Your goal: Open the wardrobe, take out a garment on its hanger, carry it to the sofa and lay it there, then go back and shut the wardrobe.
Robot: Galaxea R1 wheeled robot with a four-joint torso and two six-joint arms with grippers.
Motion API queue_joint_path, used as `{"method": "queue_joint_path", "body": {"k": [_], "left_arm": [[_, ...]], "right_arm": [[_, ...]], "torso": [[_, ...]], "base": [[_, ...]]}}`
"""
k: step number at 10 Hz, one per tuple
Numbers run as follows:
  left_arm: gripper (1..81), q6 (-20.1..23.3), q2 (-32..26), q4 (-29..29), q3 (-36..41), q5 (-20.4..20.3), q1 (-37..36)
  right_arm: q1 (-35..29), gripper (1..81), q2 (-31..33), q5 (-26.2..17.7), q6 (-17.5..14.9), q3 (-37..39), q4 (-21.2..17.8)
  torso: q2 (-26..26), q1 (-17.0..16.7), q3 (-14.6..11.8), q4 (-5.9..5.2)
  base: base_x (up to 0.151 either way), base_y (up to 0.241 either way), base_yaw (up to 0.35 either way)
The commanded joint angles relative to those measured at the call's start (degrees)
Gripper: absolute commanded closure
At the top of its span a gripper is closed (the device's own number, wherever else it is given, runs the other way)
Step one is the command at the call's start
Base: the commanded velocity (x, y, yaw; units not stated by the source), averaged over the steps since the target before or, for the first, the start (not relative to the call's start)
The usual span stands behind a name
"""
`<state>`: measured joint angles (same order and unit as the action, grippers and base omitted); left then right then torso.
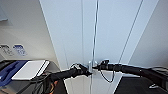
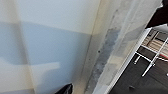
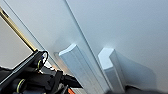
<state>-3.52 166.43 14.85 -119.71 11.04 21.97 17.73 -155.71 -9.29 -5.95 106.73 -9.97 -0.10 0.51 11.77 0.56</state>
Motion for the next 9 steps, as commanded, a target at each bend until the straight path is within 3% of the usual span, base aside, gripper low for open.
{"method": "queue_joint_path", "body": {"k": [1,5,9], "left_arm": [[1.0,0.0,0.9,1.2,2.9,-0.5,-10.0],[1.0,0.0,2.9,2.7,1.9,-0.6,-10.0],[1.0,0.1,6.5,4.1,-4.3,-0.6,-10.0]], "right_arm": [[-9.8,1.0,-0.5,-0.9,0.1,-2.2,-0.5],[-9.7,1.0,-0.4,-0.5,0.1,-3.6,-0.7],[-9.2,1.0,-0.6,0.0,0.1,-4.2,-0.7]], "torso": [[0.0,0.0,0.0,0.0],[0.0,0.0,0.0,0.0],[0.0,0.0,0.0,0.0]], "base": [[0.0,0.0,0.0],[0.0,0.0,0.0],[0.0,0.0,0.0]]}}
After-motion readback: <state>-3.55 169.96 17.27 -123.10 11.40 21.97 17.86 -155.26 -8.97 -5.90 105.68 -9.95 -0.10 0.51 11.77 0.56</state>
